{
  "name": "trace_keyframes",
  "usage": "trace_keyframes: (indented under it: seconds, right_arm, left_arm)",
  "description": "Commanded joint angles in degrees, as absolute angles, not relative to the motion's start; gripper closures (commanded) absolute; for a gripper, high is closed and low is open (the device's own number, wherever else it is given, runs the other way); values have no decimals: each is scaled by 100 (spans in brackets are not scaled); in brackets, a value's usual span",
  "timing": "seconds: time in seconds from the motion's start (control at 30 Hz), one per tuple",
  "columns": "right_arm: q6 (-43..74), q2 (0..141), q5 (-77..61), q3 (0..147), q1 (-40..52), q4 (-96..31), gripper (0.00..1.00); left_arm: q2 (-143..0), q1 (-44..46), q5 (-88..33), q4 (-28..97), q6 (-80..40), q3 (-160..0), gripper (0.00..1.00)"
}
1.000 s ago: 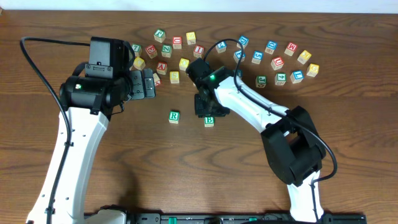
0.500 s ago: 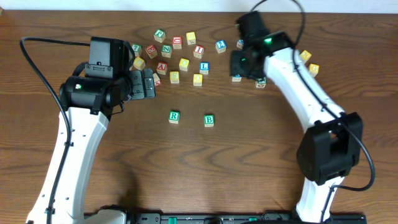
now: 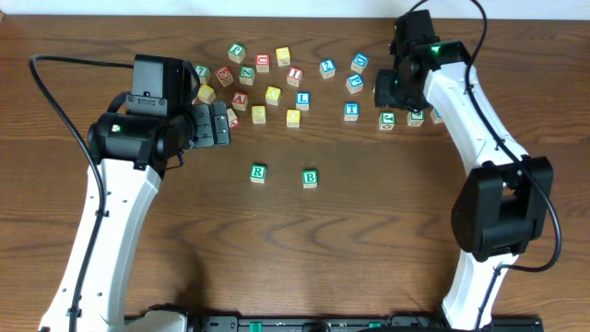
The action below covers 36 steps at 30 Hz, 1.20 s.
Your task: Spell out ROBOT
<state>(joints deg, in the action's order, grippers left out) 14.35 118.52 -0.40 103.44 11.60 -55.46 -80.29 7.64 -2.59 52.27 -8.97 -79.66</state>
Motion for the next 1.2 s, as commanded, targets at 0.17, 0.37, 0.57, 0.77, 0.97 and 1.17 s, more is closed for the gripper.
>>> trace_keyframes:
  seconds: [0.17, 0.37, 0.57, 0.77, 0.97, 1.17]
  right_arm:
    - [1219, 11898, -119, 10377, 1551, -5426, 42]
    - [1216, 11896, -174, 10377, 1564, -5535, 39]
    - [1219, 11891, -211, 10383, 1544, -5651, 38]
    - [1212, 11815, -207, 10678, 1520, -6093, 36]
    - [1212, 11775, -209, 11187, 1435, -6571, 35]
    - [1212, 11773, -209, 11544, 1385, -6810, 33]
  left_arm:
    - [-8064, 740, -145, 5225, -867, -8086, 1]
    - [-8064, 740, -145, 5225, -864, -8086, 1]
    - [-8064, 740, -145, 5225, -864, -8086, 1]
    - [-8064, 742, -150, 5074, -869, -8086, 1]
    - [-8064, 742, -150, 5072, -864, -8086, 1]
    - [-8073, 740, -148, 4917, -864, -8086, 3]
